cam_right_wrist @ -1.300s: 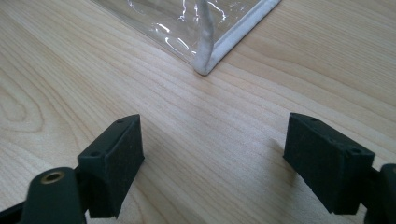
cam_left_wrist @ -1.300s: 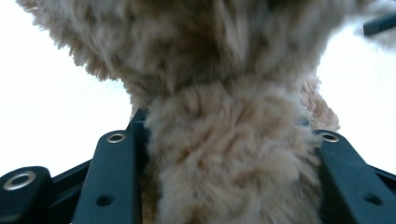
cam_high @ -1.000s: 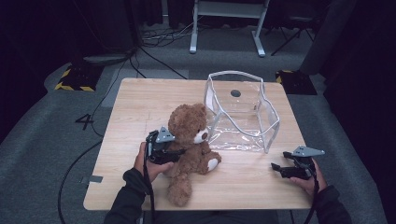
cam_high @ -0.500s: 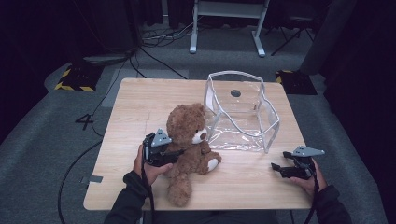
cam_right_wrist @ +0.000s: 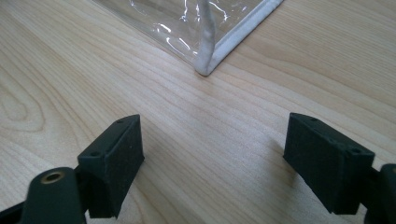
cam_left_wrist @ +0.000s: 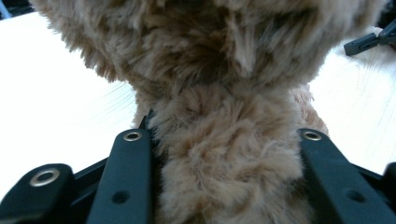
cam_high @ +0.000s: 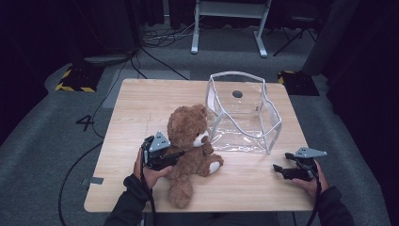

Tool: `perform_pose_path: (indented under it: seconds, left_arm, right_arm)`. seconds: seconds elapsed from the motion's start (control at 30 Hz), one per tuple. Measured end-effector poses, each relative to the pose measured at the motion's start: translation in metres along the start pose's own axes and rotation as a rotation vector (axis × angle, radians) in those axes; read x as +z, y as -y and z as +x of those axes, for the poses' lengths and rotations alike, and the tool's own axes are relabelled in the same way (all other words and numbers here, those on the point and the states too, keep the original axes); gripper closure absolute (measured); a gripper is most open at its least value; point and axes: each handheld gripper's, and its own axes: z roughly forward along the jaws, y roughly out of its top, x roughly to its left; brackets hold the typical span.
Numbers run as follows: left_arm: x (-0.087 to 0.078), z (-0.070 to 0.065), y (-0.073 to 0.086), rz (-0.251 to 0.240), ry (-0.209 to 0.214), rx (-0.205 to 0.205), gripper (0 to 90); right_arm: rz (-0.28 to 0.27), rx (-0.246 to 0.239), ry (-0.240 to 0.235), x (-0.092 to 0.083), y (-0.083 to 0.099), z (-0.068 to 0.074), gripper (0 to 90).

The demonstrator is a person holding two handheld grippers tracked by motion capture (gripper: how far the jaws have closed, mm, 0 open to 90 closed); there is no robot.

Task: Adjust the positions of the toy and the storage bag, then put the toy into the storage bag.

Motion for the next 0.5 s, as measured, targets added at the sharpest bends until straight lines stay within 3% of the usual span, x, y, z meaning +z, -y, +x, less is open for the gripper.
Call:
perform_pose_path:
  seconds: [0.5]
  left_arm:
    - [-0.0076,-0.0024,-0.0026,-0.033,-0.001,0.037,61.0]
  right_arm:
    - [0.000,-0.001,0.000,0.0002,-0.0002,-0.0001,19.5]
